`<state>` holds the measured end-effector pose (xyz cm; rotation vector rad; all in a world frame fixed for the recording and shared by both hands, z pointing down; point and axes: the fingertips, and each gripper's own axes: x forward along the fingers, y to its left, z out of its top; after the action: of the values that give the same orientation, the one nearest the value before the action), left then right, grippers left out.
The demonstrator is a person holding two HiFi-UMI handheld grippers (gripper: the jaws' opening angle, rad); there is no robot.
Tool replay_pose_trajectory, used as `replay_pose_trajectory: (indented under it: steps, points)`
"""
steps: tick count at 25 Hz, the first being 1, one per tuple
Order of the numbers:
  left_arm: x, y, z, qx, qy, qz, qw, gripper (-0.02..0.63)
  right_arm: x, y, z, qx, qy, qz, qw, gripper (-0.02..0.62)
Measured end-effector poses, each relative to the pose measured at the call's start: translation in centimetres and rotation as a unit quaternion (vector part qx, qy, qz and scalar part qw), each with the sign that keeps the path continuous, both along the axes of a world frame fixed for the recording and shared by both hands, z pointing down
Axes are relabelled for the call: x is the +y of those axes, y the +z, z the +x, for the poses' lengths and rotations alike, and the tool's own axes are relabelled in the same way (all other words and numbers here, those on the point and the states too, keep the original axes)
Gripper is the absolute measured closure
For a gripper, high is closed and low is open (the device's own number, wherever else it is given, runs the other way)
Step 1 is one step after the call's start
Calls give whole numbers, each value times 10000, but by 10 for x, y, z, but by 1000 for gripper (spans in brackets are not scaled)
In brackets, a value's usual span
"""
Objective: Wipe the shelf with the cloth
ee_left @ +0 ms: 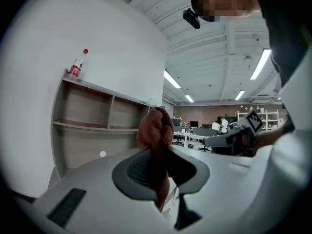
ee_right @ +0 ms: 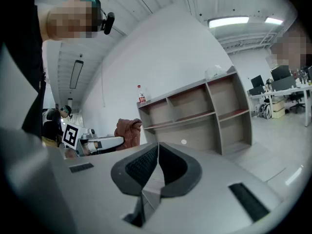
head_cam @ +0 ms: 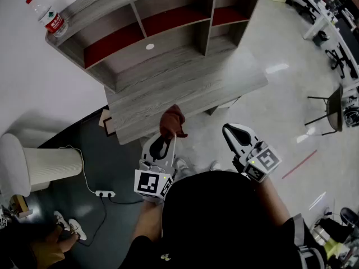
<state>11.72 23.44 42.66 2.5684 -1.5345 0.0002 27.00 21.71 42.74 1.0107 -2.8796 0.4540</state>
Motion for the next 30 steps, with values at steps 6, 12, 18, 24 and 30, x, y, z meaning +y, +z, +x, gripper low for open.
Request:
replay_pose_trajectory:
  steps: [6, 12, 18, 24, 30]
  points:
    - [-8, 8, -28, -8, -34, -74, 10000, 537, -8, 3, -29, 120, -18, 27, 9999, 592]
    - [-13, 14, -69, 64, -50, -169, 9998, 537, -19, 2, -68, 10, 122, 15, 9999, 591]
    - [-20, 33, -133, 131, -387, -564, 9976, 537, -34, 12, -109, -258, 235, -209, 9992, 591]
    - [-38, 51, -176, 110, -1028, -817, 9913, 535, -68, 26, -146, -282, -161, -418, 9986, 591]
    - [-78, 51, -216, -74, -1938, -1011, 9758, 535, -127, 41, -192, -125, -969, -533, 9938, 591]
